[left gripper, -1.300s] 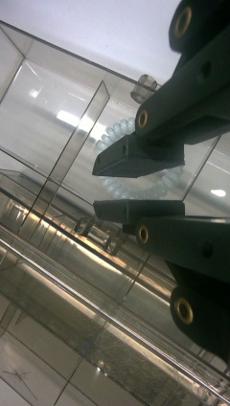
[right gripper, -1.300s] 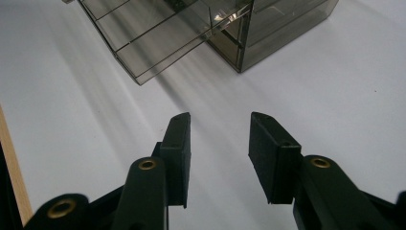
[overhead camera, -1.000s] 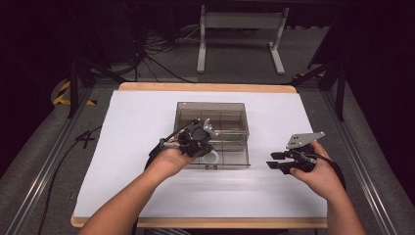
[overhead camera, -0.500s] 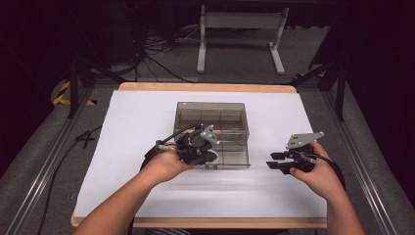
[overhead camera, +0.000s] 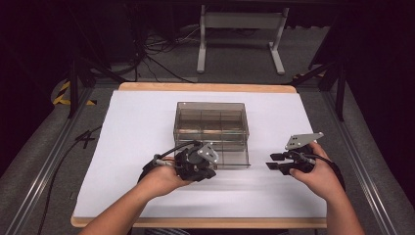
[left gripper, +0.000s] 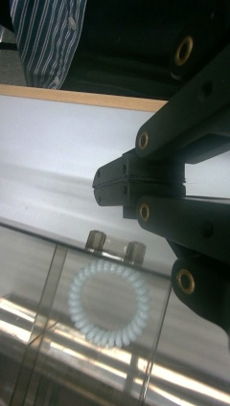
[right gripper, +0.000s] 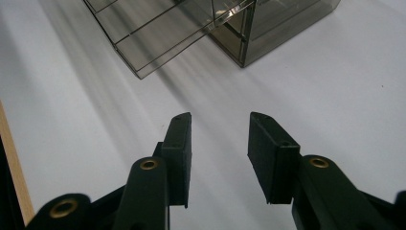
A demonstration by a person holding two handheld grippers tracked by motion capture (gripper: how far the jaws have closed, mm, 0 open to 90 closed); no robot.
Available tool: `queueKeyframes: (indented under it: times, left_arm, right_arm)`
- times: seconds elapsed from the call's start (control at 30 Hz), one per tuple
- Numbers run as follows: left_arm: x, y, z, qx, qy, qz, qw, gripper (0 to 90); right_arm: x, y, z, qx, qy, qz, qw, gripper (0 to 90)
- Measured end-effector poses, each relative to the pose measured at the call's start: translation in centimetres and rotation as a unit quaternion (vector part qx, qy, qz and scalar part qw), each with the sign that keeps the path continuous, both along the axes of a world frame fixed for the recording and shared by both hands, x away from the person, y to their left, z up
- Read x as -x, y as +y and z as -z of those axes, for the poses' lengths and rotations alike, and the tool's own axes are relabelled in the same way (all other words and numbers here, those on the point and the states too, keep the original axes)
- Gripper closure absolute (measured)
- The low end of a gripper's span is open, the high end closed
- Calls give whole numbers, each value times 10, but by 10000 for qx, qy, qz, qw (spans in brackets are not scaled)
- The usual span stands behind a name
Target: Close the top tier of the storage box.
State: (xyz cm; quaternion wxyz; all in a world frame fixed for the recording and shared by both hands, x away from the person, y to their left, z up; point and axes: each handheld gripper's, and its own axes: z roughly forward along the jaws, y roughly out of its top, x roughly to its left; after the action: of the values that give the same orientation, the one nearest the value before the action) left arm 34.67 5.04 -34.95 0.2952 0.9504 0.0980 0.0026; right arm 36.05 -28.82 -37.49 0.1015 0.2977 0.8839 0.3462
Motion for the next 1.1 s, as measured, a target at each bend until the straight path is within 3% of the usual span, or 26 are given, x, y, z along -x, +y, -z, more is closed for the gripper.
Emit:
queueKeyframes:
  times: [0.13,0.3,0.8,1.1]
  left_arm:
    - [1,-1,9,-40,-65,22,10000,900]
    - [-4,0,19,-35,31,-24,10000,900]
    - [-4,2,34,-136,-51,-315,9994,900]
    - [-8,6,39,-42,67,-448,9990,900]
  right_arm:
    - [-1,1,0,-9,-6,-11,10000,616]
    - [-1,3,2,-2,37,-33,10000,616]
    - [-2,1,3,6,48,-14,10000,616]
    - [-1,1,3,10,43,-16,10000,616]
